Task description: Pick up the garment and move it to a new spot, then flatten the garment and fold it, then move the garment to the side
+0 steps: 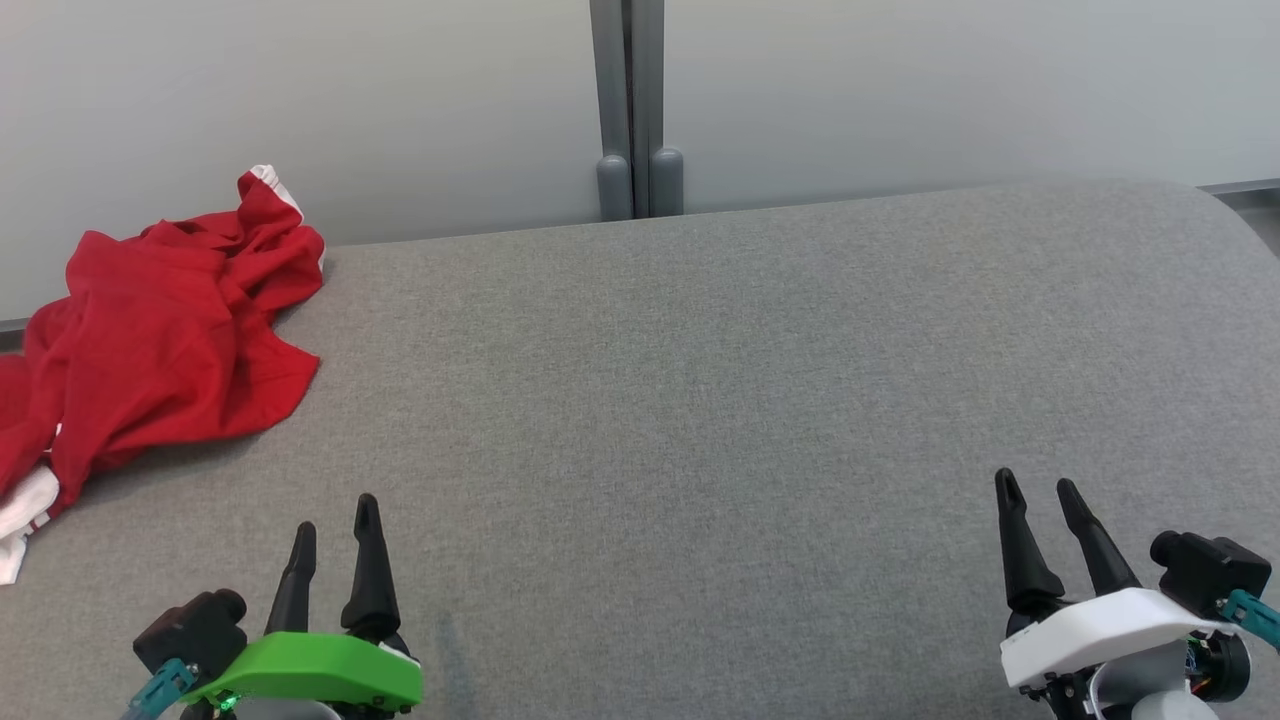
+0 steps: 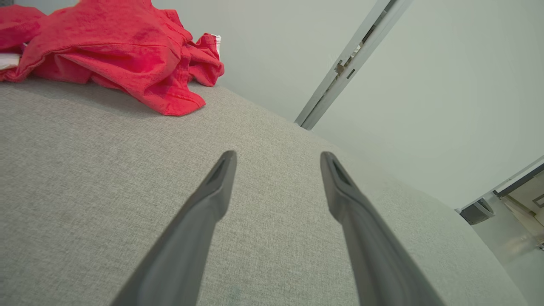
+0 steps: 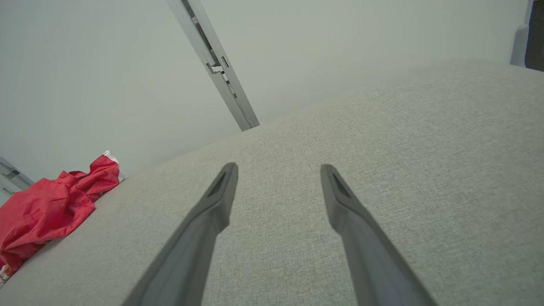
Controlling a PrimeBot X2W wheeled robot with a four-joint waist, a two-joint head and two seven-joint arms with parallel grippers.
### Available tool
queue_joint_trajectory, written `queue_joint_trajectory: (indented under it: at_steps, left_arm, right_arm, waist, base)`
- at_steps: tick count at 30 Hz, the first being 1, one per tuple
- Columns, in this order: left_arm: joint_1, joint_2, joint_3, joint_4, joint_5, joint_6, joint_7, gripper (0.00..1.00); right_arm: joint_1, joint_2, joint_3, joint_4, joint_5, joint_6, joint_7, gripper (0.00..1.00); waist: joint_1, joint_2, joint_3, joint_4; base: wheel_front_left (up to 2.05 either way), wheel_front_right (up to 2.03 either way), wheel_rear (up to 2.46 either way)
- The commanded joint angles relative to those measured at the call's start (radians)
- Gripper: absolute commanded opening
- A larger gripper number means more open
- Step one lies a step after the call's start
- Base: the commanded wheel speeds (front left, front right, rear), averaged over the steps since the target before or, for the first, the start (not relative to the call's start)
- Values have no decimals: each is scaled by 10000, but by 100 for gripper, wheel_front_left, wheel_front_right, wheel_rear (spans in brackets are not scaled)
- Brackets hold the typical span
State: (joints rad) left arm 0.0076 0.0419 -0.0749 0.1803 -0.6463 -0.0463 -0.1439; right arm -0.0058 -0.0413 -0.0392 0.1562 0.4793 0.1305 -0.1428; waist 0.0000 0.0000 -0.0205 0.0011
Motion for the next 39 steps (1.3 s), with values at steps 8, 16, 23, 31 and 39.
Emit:
queue_joint_trajectory:
  at_steps: [8,16,23,31,39]
  left_arm:
    - [54,84,-125,185,1024,66,-328,100]
    - [103,93,-214,305,1622,95,-521,100]
    - [139,99,-263,381,2099,110,-658,100]
    - [173,105,-322,521,2614,95,-830,100]
    - [220,111,-389,593,3061,118,-979,100]
  right_arm:
    - [107,-78,128,-113,-1313,2,-340,100]
    - [148,-83,181,-117,-2121,3,-534,100]
    - [185,-88,186,-106,-2750,3,-673,100]
    - [216,-96,239,-115,-3488,3,-835,100]
    - [250,-105,313,-144,-4128,3,-992,100]
  waist:
    - [0,0,-20,13]
    - [0,0,-25,18]
    - [0,0,-25,29]
    - [0,0,-34,34]
    - [0,0,-37,26]
  base:
    - [0,0,0]
    - [0,0,0]
    - [0,0,0]
    - [0,0,0]
    - [0,0,0]
